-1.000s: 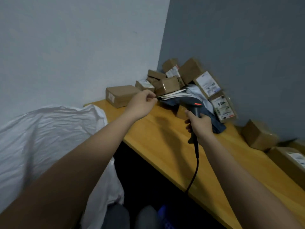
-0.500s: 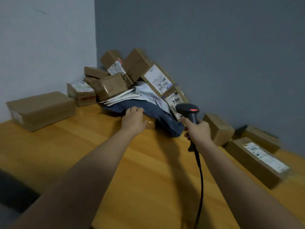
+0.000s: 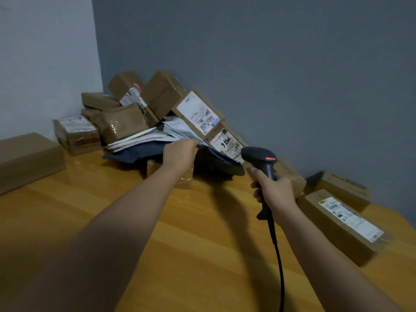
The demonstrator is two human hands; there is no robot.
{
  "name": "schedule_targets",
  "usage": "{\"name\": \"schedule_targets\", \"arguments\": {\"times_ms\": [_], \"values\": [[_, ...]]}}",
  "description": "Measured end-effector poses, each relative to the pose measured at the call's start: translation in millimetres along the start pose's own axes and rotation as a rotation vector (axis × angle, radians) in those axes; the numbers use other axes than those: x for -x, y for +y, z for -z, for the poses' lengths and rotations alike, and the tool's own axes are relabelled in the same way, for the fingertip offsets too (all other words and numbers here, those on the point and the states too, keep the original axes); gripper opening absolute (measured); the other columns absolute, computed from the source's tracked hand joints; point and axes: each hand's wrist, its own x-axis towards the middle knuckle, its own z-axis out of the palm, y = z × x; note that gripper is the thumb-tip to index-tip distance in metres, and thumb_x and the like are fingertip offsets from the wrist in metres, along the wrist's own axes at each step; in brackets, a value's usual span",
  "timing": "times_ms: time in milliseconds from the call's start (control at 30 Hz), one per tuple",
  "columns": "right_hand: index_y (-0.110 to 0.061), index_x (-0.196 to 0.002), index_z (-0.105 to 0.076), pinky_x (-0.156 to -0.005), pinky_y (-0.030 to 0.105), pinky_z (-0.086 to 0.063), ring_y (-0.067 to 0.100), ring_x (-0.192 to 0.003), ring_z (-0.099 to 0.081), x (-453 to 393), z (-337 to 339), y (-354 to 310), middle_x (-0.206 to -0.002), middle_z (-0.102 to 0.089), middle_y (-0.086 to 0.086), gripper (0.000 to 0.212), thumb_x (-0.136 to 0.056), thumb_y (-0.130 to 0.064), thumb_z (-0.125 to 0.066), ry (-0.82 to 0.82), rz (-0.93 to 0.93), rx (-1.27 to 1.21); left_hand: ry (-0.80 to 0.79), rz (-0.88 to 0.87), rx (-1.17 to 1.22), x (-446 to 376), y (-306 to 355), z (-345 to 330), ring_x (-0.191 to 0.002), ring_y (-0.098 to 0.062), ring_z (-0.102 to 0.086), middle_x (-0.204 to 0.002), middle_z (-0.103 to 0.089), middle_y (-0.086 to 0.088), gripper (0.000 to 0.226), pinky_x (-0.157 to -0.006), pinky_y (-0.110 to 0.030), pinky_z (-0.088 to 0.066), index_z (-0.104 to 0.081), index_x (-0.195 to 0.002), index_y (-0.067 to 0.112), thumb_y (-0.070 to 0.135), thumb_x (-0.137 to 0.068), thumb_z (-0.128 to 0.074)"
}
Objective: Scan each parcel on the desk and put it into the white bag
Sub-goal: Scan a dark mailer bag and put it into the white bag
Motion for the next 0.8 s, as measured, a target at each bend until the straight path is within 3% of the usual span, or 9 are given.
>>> {"name": "schedule_targets", "arguments": {"times_ms": [100, 300, 467, 567, 700, 800], "values": [[-0.008, -0.098, -0.062, -0.057, 0.028, -0.047, 0.015, -0.058, -0.056, 5.1, 10.1, -10.2, -0.076, -0.063, 0.007, 0.025, -0.091, -0.031, -0.066, 0.027, 0.017, -0.045, 0.046, -0.019, 0.039, 0.1, 6.2, 21.0, -0.097, -0.032, -0.062, -0.104, -0.069, -0.007, 0.029, -0.066, -0.032, -0.040, -0.065, -0.115, 0.023, 0.023, -0.100, -0.041], [-0.007, -0.092, -0.061, -0.066, 0.033, -0.050, 0.020, -0.065, -0.059, 34.2, 29.8, -38.8, -0.077, -0.064, 0.010, 0.025, -0.092, -0.032, -0.065, 0.059, 0.076, -0.149, 0.165, 0.010, 0.173, 12.7, 35.8, 73.6, -0.093, -0.032, -0.063, -0.099, -0.069, -0.006, 0.031, -0.073, -0.040, -0.052, -0.068, -0.107, 0.023, 0.037, -0.101, -0.041], [-0.012, -0.091, -0.063, -0.069, 0.034, -0.054, 0.019, -0.069, -0.067, 69.9, 54.4, -64.0, -0.078, -0.067, 0.006, 0.022, -0.090, -0.034, -0.067, 0.118, 0.151, -0.197, 0.220, 0.030, 0.283, 39.8, 62.7, 123.9, -0.088, -0.032, -0.062, -0.084, -0.065, -0.006, 0.028, -0.061, -0.032, -0.037, -0.063, -0.082, 0.021, 0.035, -0.100, -0.045], [-0.012, -0.092, -0.065, -0.072, 0.039, -0.054, 0.022, -0.075, -0.069, 99.8, 65.5, -73.1, -0.081, -0.071, 0.007, 0.023, -0.090, -0.034, -0.068, 0.140, 0.174, -0.211, 0.162, 0.025, 0.348, 70.5, 71.1, 145.9, -0.084, -0.028, -0.061, -0.078, -0.061, -0.001, 0.030, -0.060, -0.032, -0.036, -0.060, -0.076, 0.021, 0.035, -0.100, -0.047], [-0.014, -0.085, -0.059, -0.062, 0.033, -0.046, 0.020, -0.065, -0.056, 140.3, 72.1, -74.3, -0.073, -0.058, 0.006, 0.023, -0.091, -0.036, -0.066, 0.150, 0.175, -0.172, 0.055, 0.004, 0.390, 123.6, 68.1, 157.1, -0.087, -0.025, -0.063, -0.091, -0.068, -0.001, 0.025, -0.071, -0.038, -0.052, -0.071, -0.097, 0.021, 0.034, -0.099, -0.049], [-0.012, -0.095, -0.059, -0.058, 0.030, -0.044, 0.022, -0.066, -0.054, 159.1, 68.7, -64.5, -0.076, -0.054, 0.006, 0.029, -0.089, -0.040, -0.067, 0.128, 0.092, -0.155, -0.154, 0.002, 0.398, 161.2, 60.5, 154.4, -0.094, -0.021, -0.061, -0.105, -0.069, 0.000, 0.023, -0.079, -0.040, -0.052, -0.072, -0.110, 0.024, 0.030, -0.096, -0.056]]}}
